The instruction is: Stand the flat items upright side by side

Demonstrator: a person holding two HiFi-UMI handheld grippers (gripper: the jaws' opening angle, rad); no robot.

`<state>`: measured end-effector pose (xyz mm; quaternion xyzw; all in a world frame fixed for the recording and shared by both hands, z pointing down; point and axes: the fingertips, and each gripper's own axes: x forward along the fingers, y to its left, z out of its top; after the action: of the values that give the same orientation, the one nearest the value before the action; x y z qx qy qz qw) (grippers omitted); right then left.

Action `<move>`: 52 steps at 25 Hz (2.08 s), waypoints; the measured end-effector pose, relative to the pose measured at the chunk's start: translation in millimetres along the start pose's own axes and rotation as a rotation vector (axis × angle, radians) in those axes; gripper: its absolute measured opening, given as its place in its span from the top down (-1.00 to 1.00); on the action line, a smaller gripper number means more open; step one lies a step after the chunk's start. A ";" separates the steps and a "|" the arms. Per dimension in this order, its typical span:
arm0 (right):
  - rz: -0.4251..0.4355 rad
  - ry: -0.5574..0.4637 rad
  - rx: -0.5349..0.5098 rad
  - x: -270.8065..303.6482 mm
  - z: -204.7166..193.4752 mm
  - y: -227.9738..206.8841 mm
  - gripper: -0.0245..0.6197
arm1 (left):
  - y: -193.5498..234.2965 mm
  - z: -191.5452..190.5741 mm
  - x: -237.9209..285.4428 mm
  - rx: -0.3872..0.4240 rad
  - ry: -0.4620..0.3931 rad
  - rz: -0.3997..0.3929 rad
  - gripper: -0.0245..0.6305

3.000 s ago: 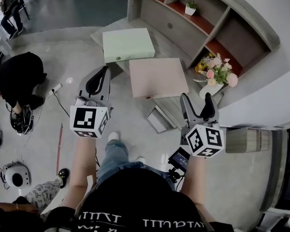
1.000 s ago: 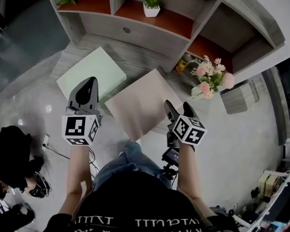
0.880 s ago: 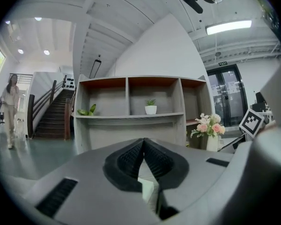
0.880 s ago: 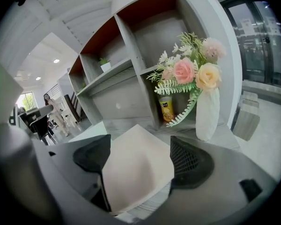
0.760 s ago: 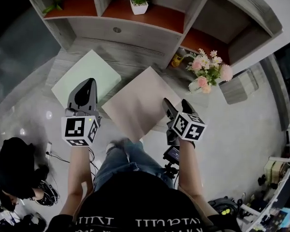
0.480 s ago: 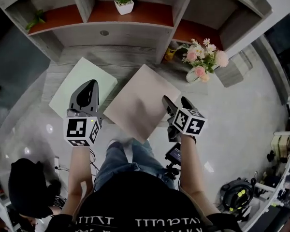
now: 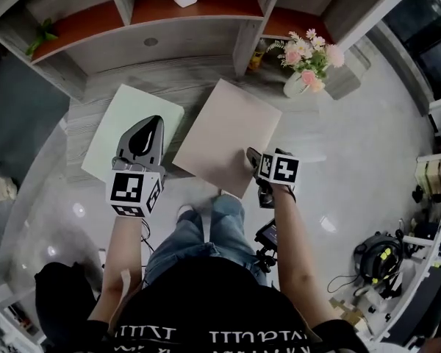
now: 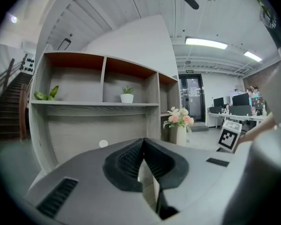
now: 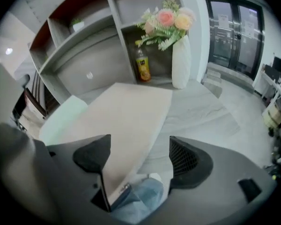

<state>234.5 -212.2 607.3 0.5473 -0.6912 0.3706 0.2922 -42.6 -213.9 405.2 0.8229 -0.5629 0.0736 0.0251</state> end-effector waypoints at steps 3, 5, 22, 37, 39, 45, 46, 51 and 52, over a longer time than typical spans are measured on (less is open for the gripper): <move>-0.018 -0.002 0.101 2.4 -25.5 -6.3 -0.32 | 5.1 -5.6 -10.9 -0.005 0.002 -0.020 0.89; -0.003 -0.020 0.212 -0.1 -36.1 -10.8 -0.32 | 8.4 -9.7 -16.8 -0.007 0.004 -0.030 0.89; 0.281 0.046 0.607 -17.4 -99.0 -19.9 -0.32 | -6.7 -18.6 -31.9 -0.039 0.019 -0.103 0.89; 0.752 -0.010 0.844 21.6 -83.3 1.3 -0.32 | -31.6 -39.2 -58.1 0.003 0.111 -0.017 0.89; 0.754 0.007 0.844 20.7 -84.0 2.7 -0.26 | -30.2 -38.7 -61.4 -0.004 0.108 -0.006 0.89; 0.712 0.094 0.843 2.8 -85.5 6.3 -0.20 | -34.1 -30.7 -61.6 -0.015 0.078 0.002 0.89; 0.704 0.099 0.838 -0.2 -83.8 6.6 -0.19 | -34.2 -29.0 -61.2 -0.015 0.072 0.002 0.89; 0.598 0.103 0.719 -18.9 -66.5 6.5 -0.14 | -30.1 -22.3 -63.3 -0.029 0.043 0.015 0.89; 0.578 0.108 0.704 -22.4 -63.0 8.0 -0.14 | -28.8 -20.9 -64.3 -0.032 0.038 0.018 0.89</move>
<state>231.7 -146.6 622.6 0.3779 -0.6314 0.6771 0.0085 -40.6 -141.4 417.4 0.8158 -0.5707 0.0804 0.0481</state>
